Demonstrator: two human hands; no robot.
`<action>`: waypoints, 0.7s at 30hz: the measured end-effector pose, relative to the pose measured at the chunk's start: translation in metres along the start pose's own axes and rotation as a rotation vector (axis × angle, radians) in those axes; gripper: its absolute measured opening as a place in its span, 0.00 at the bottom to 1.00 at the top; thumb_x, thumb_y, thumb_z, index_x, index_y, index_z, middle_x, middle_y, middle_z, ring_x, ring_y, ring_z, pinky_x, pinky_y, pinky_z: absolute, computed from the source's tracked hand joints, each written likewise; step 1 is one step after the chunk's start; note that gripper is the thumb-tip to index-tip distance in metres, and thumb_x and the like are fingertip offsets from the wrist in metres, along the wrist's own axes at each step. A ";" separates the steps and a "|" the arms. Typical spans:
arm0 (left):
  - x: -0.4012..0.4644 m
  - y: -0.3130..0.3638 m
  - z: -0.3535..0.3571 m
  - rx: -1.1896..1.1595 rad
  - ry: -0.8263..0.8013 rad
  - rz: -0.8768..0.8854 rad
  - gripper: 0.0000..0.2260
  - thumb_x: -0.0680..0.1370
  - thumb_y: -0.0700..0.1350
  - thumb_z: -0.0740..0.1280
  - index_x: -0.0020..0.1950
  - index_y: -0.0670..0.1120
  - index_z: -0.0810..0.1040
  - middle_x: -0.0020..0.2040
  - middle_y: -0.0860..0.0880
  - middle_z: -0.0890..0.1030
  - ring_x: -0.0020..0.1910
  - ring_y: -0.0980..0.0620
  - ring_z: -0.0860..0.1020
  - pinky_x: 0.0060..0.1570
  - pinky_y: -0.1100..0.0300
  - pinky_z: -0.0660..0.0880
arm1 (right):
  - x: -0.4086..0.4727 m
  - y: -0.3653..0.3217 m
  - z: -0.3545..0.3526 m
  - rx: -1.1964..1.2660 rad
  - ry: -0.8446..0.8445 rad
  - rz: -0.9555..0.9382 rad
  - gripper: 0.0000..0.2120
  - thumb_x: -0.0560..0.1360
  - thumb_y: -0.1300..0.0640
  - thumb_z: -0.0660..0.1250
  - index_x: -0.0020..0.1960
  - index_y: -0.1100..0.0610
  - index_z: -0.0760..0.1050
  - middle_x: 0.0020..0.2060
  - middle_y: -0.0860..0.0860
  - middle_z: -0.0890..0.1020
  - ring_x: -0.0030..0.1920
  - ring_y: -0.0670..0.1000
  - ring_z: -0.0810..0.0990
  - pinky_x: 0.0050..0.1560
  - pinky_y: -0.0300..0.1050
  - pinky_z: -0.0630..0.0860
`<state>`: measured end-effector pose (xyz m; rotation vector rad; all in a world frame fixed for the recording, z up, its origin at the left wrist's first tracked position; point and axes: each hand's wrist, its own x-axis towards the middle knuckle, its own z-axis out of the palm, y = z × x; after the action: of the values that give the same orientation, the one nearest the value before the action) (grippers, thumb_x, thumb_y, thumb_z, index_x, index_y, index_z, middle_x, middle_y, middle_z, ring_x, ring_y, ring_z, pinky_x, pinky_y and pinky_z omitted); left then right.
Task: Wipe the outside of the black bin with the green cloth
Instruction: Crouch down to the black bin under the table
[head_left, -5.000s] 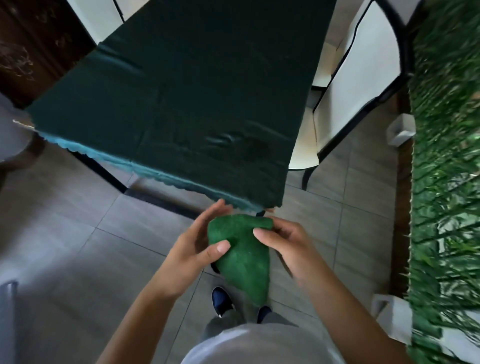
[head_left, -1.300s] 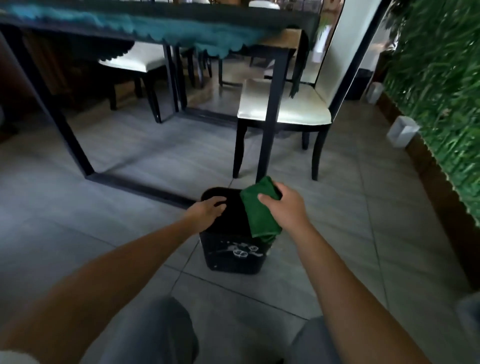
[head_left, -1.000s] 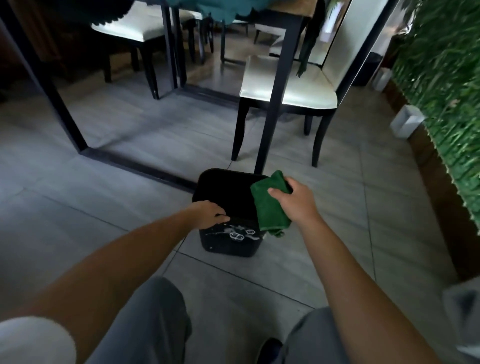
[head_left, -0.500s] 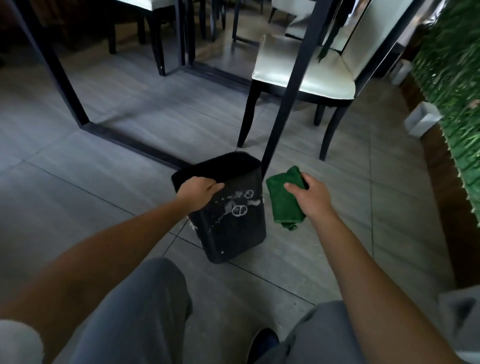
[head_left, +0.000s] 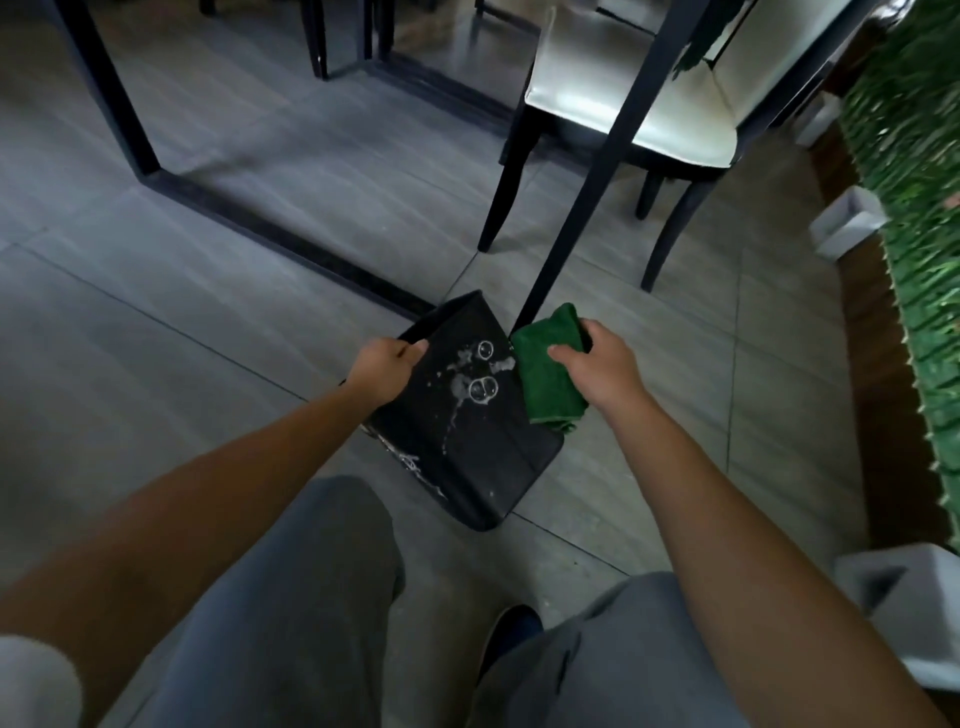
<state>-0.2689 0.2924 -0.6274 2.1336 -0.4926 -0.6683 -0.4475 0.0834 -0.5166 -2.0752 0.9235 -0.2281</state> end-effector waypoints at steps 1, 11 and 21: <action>0.000 0.001 -0.001 0.006 -0.005 -0.002 0.23 0.85 0.56 0.59 0.35 0.43 0.68 0.31 0.42 0.68 0.30 0.46 0.70 0.34 0.56 0.66 | -0.002 0.000 0.001 -0.054 -0.007 -0.023 0.22 0.79 0.54 0.71 0.72 0.53 0.73 0.57 0.49 0.80 0.53 0.50 0.78 0.51 0.41 0.73; 0.007 -0.005 -0.002 0.026 0.033 -0.026 0.24 0.85 0.56 0.58 0.35 0.43 0.68 0.31 0.44 0.68 0.29 0.46 0.69 0.34 0.55 0.64 | -0.029 0.059 0.020 -0.200 0.019 0.004 0.26 0.80 0.54 0.70 0.77 0.53 0.69 0.66 0.54 0.80 0.61 0.55 0.80 0.57 0.39 0.72; 0.004 0.063 0.027 0.113 -0.148 -0.047 0.23 0.84 0.58 0.59 0.53 0.39 0.83 0.52 0.39 0.84 0.51 0.41 0.82 0.59 0.49 0.78 | 0.008 0.097 0.026 0.238 0.206 0.113 0.21 0.78 0.55 0.73 0.68 0.59 0.73 0.56 0.51 0.79 0.51 0.50 0.78 0.46 0.38 0.71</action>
<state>-0.2898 0.2375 -0.5922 2.2173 -0.5743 -0.8473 -0.4818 0.0564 -0.6076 -1.7982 1.0789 -0.4754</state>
